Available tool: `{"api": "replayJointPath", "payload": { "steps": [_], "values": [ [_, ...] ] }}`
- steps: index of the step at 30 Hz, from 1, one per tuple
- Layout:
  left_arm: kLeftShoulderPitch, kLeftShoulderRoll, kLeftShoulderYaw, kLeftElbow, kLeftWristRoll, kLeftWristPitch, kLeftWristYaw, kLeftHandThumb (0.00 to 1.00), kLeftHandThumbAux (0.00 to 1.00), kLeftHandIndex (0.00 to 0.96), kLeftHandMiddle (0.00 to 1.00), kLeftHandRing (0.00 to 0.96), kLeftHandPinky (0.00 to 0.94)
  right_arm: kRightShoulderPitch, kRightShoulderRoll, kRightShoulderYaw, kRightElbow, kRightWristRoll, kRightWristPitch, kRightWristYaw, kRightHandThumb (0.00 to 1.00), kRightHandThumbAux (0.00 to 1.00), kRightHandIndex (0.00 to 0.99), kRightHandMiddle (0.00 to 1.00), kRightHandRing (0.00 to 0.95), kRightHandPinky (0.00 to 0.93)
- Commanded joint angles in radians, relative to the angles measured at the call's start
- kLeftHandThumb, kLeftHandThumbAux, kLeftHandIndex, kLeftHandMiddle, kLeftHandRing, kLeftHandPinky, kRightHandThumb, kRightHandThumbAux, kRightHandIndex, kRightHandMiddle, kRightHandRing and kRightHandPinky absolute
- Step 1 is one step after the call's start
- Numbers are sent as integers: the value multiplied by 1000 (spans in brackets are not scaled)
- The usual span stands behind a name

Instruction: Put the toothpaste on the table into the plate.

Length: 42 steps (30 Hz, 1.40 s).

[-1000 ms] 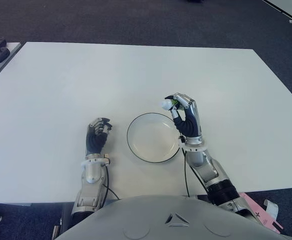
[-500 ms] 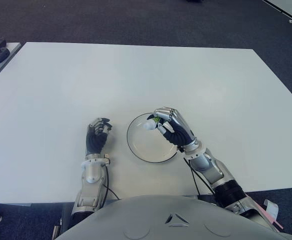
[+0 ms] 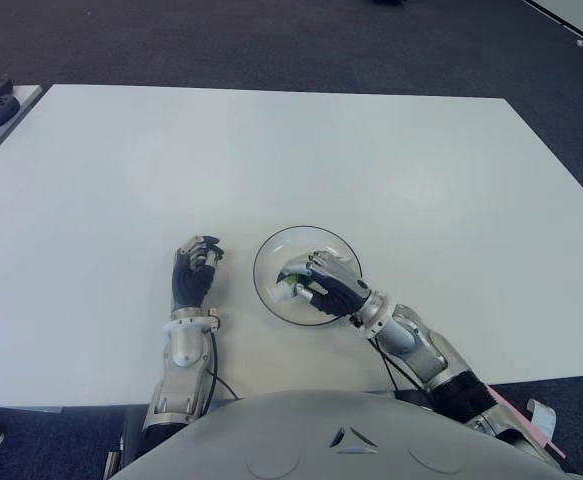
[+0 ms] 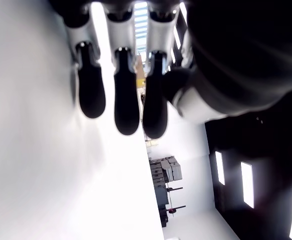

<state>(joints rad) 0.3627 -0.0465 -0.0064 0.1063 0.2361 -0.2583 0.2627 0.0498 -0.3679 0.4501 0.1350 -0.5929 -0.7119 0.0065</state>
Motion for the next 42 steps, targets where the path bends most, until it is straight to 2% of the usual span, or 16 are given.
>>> {"api": "replayJointPath", "payload": {
  "steps": [1,5,7,8,9,10,11,12,14,17,23,30,42],
  "values": [
    [21,-4,3,31,0,60,7,705,720,429,529,526,516,4,-1,-10,-26,-23,52,18,854,676,401,548,871,869],
    [22,-4,4,29,0,62,7,706,719,429,531,528,519,2,5,-12,-25,-47,52,-10,854,675,403,549,862,853],
    [23,-4,3,28,2,63,8,705,719,429,535,532,524,-3,6,-14,-20,-56,45,-25,853,672,433,504,760,750],
    [23,-3,3,28,3,64,9,705,719,430,536,533,526,-5,7,-15,-17,-59,42,-31,825,678,432,463,675,691],
    [23,-2,3,28,3,67,7,705,719,430,538,535,528,-8,4,-14,-21,-65,42,-31,784,687,430,403,549,605],
    [22,-2,2,27,3,68,6,705,719,430,539,536,524,-10,1,-14,-23,-69,42,-30,636,581,302,270,351,405],
    [22,-1,2,28,3,69,5,705,718,430,540,536,523,-12,-3,-13,-27,-78,44,-30,582,543,255,222,281,333],
    [22,0,2,28,2,70,4,705,718,430,541,537,522,-13,-6,-12,-29,-84,46,-30,501,485,165,142,179,213],
    [21,0,3,30,-3,68,0,704,718,430,543,538,523,-16,-18,-16,-42,-108,54,-32,397,402,68,58,73,87],
    [19,0,4,31,-10,65,-4,704,718,430,543,539,524,-11,-36,-26,-60,-140,65,-36,304,322,22,18,23,28],
    [18,0,4,32,-13,58,-4,705,719,430,540,537,526,-2,-44,-33,-83,-172,96,-37,211,220,2,1,2,2],
    [17,1,4,31,-7,68,-2,705,719,430,537,535,521,8,-45,-48,-129,-220,143,-61,200,166,0,0,0,0],
    [15,2,7,39,-18,50,-6,705,720,429,532,526,514,31,-61,-49,-205,-307,215,-90,209,170,0,0,0,0]
  ]
}}
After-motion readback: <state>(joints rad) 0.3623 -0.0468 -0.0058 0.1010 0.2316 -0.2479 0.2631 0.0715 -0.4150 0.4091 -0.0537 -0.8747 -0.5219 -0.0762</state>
